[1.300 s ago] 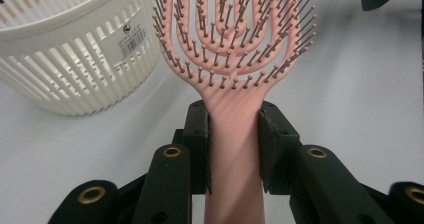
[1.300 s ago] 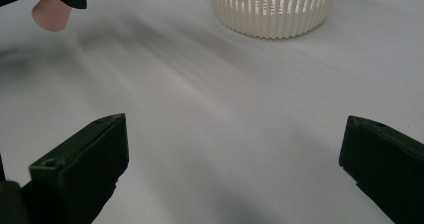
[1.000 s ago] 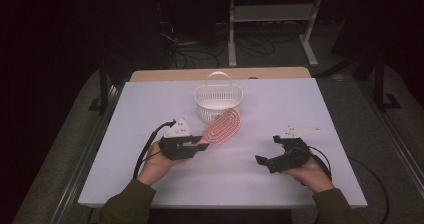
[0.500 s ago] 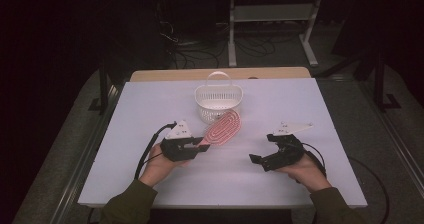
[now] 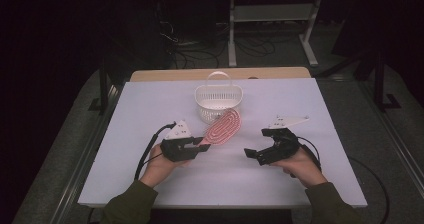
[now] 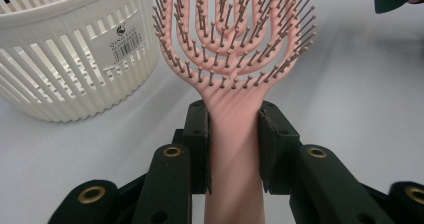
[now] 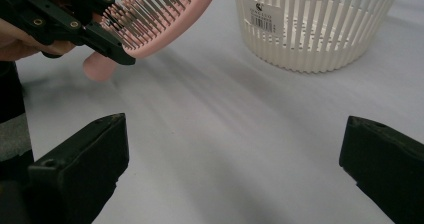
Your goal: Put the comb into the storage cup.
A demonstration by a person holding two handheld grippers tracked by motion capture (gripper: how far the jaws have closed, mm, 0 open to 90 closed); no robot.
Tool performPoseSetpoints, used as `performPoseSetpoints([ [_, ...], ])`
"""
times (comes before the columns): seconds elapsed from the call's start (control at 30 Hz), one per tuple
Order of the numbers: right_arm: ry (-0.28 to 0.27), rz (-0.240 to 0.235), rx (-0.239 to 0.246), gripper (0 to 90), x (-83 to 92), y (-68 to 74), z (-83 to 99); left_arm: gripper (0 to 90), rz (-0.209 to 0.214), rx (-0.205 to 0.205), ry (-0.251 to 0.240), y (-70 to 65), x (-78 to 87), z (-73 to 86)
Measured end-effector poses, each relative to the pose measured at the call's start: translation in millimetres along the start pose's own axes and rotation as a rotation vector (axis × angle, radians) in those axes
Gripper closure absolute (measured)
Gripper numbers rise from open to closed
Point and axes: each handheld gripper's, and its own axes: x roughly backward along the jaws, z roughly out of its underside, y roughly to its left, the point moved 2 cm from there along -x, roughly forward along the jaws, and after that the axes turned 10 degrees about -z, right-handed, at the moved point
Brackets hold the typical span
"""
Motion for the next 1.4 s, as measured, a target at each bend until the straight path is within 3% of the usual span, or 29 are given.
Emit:
performPoseSetpoints([
  [0.87, -0.017, -0.088, 0.031, 0.0, -28.3, 9.5, -32.9, 70.3, -0.026, 0.023, -0.019, 0.5, 1.6, 3.2],
  [1.4, -0.035, -0.102, 0.007, 0.0, -34.5, 5.4, -45.4, 70.3, -0.035, 0.029, -0.037, 1.2, 4.7, 2.8],
])
